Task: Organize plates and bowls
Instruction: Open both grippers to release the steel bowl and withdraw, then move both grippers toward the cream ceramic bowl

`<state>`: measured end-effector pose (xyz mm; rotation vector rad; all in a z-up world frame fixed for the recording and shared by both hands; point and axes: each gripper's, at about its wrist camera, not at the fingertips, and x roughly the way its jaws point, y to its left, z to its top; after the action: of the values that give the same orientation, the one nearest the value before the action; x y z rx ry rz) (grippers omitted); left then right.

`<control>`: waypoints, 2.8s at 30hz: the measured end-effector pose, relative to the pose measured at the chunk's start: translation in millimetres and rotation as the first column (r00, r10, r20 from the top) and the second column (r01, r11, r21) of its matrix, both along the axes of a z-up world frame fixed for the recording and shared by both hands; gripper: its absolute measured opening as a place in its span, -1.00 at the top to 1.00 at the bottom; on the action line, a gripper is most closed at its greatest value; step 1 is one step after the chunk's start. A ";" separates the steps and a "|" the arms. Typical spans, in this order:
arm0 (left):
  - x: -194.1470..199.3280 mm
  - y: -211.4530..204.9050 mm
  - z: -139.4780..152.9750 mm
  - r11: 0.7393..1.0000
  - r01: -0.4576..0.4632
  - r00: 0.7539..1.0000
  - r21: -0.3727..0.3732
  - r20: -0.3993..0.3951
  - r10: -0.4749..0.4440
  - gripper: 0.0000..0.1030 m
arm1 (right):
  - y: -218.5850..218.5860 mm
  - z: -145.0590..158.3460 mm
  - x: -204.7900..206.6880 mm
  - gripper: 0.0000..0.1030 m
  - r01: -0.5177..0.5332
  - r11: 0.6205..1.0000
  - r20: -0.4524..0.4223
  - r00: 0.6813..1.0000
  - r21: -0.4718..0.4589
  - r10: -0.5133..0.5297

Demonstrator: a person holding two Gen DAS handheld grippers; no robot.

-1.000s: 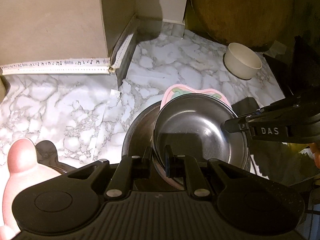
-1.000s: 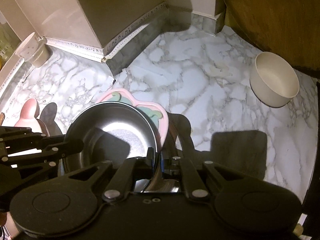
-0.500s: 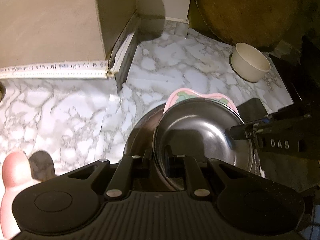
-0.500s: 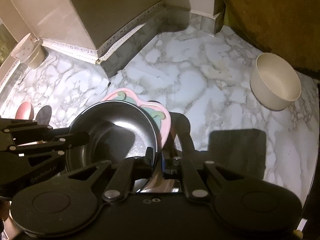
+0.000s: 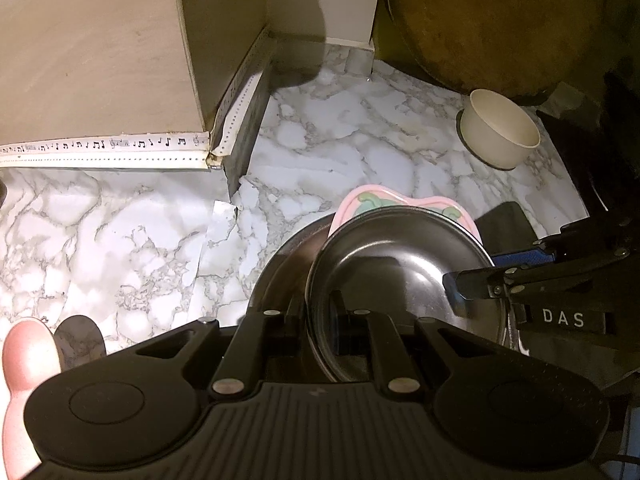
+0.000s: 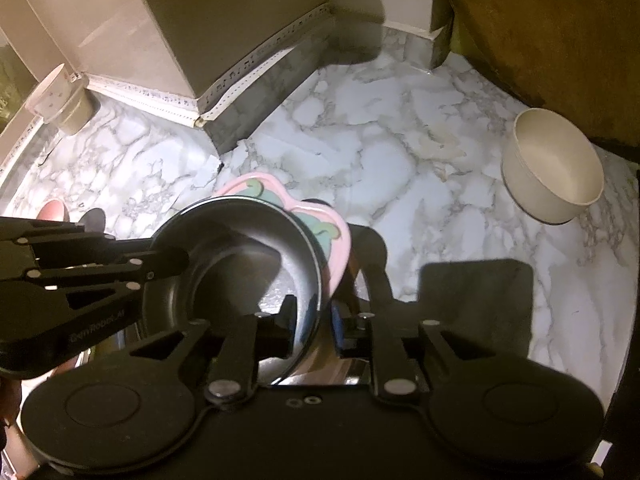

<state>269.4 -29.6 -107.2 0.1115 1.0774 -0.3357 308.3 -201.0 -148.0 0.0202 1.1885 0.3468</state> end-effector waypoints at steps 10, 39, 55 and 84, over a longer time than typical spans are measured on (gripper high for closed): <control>-5.3 4.1 13.9 1.000 0.011 1.000 -0.027 0.029 -0.010 0.76 | -4.5 11.5 -5.1 0.36 -0.006 1.000 0.019 1.000 0.028 0.006; -15.1 -22.4 83.3 0.980 0.106 0.986 -0.166 0.143 -0.082 -0.44 | -50.0 69.8 -15.8 -0.25 0.037 0.997 0.136 0.990 0.069 -0.046; 30.9 -77.4 88.6 0.974 0.133 0.976 -0.185 0.197 -0.096 -0.87 | -117.5 67.1 11.4 -0.65 0.168 0.984 0.151 0.973 0.052 -0.174; 168.4 -202.9 -0.4 0.988 0.126 0.992 -0.084 0.020 -0.125 -0.98 | -208.5 -19.7 112.9 -0.36 0.389 0.921 0.024 0.921 -0.029 -0.389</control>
<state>437.8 -232.6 -107.6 0.1060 1.0422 -0.4929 421.2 -409.6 -167.7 0.2223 1.1425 -0.0244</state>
